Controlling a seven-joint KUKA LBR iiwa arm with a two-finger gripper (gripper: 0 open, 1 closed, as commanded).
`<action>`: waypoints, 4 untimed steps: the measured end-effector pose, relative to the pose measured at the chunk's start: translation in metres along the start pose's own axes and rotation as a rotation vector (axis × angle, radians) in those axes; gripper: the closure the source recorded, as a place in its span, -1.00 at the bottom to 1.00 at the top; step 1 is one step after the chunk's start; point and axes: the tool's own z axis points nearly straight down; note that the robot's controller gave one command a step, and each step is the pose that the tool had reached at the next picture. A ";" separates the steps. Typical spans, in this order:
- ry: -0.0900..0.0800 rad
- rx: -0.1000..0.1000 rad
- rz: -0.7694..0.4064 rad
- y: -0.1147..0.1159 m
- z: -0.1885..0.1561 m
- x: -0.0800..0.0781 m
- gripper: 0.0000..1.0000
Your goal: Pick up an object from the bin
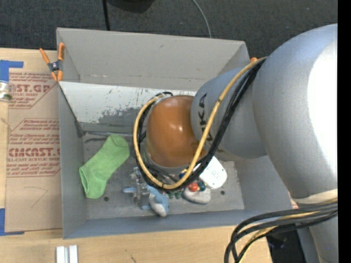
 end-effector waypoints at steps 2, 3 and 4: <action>0.005 0.000 0.000 -0.001 -0.032 0.005 1.00; -0.002 0.000 -0.006 0.006 -0.091 -0.002 1.00; 0.001 0.000 -0.026 0.005 -0.160 -0.016 1.00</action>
Offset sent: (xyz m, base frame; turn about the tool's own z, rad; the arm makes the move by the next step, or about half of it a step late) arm -0.0073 -0.0014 0.0609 0.0002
